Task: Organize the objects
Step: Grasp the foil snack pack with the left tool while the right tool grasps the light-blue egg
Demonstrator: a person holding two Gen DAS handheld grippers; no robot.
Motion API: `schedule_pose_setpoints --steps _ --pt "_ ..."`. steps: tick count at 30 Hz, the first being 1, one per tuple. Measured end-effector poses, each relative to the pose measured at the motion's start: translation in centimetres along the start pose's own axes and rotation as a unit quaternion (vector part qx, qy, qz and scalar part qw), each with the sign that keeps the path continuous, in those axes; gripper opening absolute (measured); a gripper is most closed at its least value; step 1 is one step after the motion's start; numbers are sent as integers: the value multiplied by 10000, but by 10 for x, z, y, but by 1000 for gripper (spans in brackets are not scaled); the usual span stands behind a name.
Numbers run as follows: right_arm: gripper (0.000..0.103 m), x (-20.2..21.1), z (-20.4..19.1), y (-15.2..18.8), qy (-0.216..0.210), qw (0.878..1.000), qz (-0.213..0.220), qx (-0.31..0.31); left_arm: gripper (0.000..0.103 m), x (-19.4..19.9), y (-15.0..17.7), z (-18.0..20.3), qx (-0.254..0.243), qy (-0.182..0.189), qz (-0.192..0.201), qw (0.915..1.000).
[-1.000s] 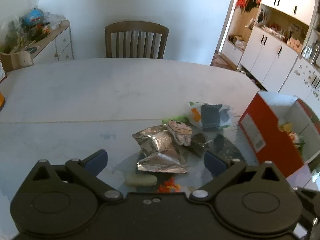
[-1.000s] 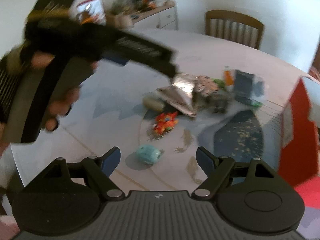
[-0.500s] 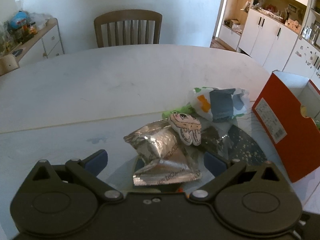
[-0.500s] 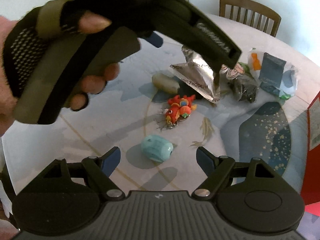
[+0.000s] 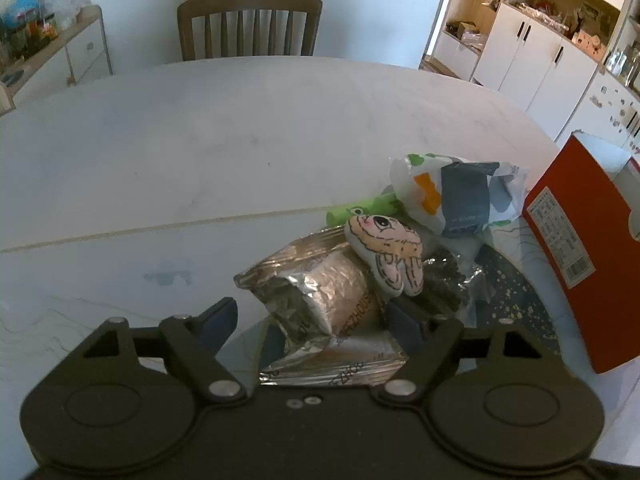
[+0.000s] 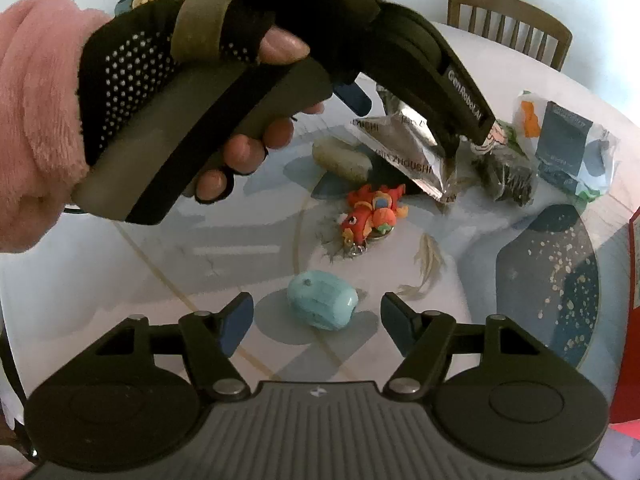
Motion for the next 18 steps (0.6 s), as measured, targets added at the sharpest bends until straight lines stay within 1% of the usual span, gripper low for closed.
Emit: schedule_pose_setpoints --steps 2,5,7,9,11,13,14,15,16,18 --pt "67 0 -1 1 18 10000 -8 26 77 -1 1 -1 48 78 -9 10000" --pt "64 -1 -3 1 69 9999 -21 75 71 0 1 1 61 176 4 9998" --pt "61 -2 -4 1 76 9999 -32 98 58 0 2 2 38 196 -2 9998" --pt "59 -2 -5 1 120 9998 -22 148 57 1 2 3 49 227 4 9997" --pt "53 -1 -6 0 163 9997 -23 205 55 1 3 2 59 238 9 9997" --pt "50 -1 -7 -1 220 9995 -20 240 52 2 3 2 72 253 10 9997" --pt "46 -1 -7 -1 245 9994 -18 256 51 3 3 1 72 263 10 9996" --pt "44 -1 -6 -1 270 9993 -9 263 46 3 3 1 70 290 13 9996" --pt "40 0 -6 -1 289 9992 -6 258 45 4 3 1 66 282 11 9996" --pt "38 1 -4 -2 282 9993 -2 230 44 4 3 1 54 277 13 9996"
Point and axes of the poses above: each gripper's, at about its wrist camera, not at the fingertips, and x roughly against the way its jaws point, z to its right, y to its underside, the point moved 7 cm from there along -x, roughly the way its jaws point, and after that the axes turned 8 degrees about -z, right-handed, at the moved point
